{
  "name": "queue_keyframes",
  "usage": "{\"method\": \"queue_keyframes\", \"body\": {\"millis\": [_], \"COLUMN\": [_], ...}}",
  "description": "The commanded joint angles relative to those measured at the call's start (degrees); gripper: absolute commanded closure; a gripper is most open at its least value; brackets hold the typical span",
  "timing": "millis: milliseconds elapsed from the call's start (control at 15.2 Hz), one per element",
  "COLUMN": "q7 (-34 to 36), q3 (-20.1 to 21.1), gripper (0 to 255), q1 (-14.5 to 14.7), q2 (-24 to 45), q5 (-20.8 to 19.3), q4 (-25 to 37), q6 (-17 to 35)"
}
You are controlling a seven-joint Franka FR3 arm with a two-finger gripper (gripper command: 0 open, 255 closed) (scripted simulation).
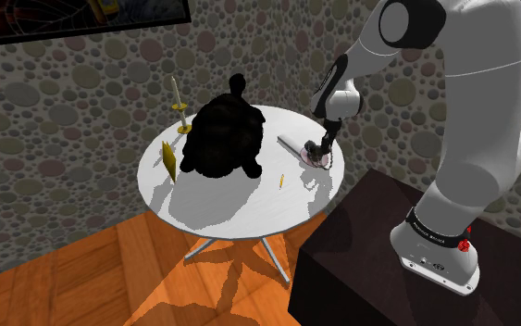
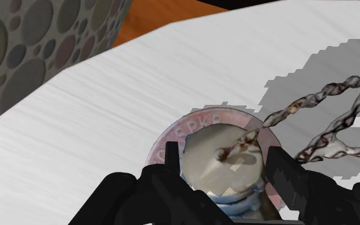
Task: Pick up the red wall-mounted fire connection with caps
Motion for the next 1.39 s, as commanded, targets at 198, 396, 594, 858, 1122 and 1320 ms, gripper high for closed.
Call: {"method": "queue_keyframes", "body": {"millis": [198,396,594,858,1122,1320], "q7": [0.0,1.1,2.2,3.8,5.4,5.8], "q3": [0.0,-1.3,-2.6,-4.2,-5.5,-5.9], "gripper": [255,255,255,255,255,255], "q1": [0.0,1.0,2.0,3.2,4.1,4.4], "q2": [0.0,-2.3,-4.5,-7.5,-10.4,-11.2], "q5": [0.0,-1.5,-3.0,-5.2,-7.4,-8.1], "q4": [0.0,-0.6,-1.1,-1.5,-1.7,-1.7], "q6": [0.0,-1.7,-3.4,-5.7,-8.2,-8.9]}}
